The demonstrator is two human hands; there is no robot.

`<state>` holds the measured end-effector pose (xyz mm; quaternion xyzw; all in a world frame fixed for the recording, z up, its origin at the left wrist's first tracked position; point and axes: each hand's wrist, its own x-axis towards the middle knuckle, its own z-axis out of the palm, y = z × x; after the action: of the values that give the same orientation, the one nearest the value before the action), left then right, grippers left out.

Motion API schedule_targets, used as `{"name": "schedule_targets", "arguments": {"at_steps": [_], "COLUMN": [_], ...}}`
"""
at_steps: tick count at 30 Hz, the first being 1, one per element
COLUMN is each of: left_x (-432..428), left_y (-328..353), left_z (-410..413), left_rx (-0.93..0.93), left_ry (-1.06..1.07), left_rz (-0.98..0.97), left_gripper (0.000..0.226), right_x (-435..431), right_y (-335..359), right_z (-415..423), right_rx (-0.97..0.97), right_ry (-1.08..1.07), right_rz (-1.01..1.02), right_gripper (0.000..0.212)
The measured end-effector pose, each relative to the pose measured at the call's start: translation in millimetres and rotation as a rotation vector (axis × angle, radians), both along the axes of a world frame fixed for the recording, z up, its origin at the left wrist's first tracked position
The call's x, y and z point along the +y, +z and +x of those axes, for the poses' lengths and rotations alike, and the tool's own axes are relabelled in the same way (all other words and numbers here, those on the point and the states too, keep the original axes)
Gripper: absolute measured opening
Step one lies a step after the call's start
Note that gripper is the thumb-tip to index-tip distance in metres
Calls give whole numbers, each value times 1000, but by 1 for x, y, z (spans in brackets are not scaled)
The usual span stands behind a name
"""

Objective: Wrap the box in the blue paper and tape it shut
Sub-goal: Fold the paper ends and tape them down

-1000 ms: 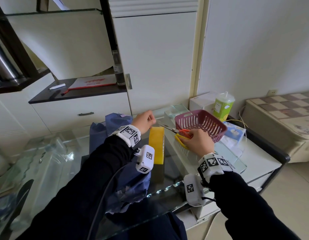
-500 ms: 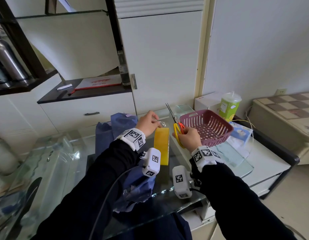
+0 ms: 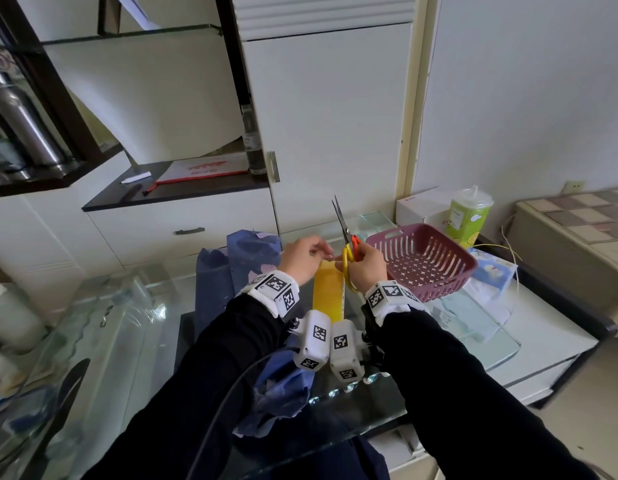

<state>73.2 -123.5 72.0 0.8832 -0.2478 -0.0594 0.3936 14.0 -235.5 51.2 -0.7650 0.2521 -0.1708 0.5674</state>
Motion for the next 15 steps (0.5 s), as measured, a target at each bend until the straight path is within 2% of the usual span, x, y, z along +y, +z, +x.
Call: {"name": "schedule_targets", "arguments": {"at_steps": [3,7,12,15], "left_x": [-3,-3,-2,1], "left_y": [-1,1,0,-1], "left_z": [-2,-3,-1,0], "left_rx": [12,43,104,167], "left_ry": [8,34,120,168], "left_rz": [-33,-105,-238,-304], "left_gripper": [24,20,20,20], "right_x": [-1,-2,-3,-4], "right_y": [1,4,2,1], "right_z": [-1,-1,3,4], "right_rx": [-12,-29,-38,-20], "right_ry": [18,26,28,0], "right_rz": [-16,-45,-17,-7], "right_gripper": [10,22,6,17]}}
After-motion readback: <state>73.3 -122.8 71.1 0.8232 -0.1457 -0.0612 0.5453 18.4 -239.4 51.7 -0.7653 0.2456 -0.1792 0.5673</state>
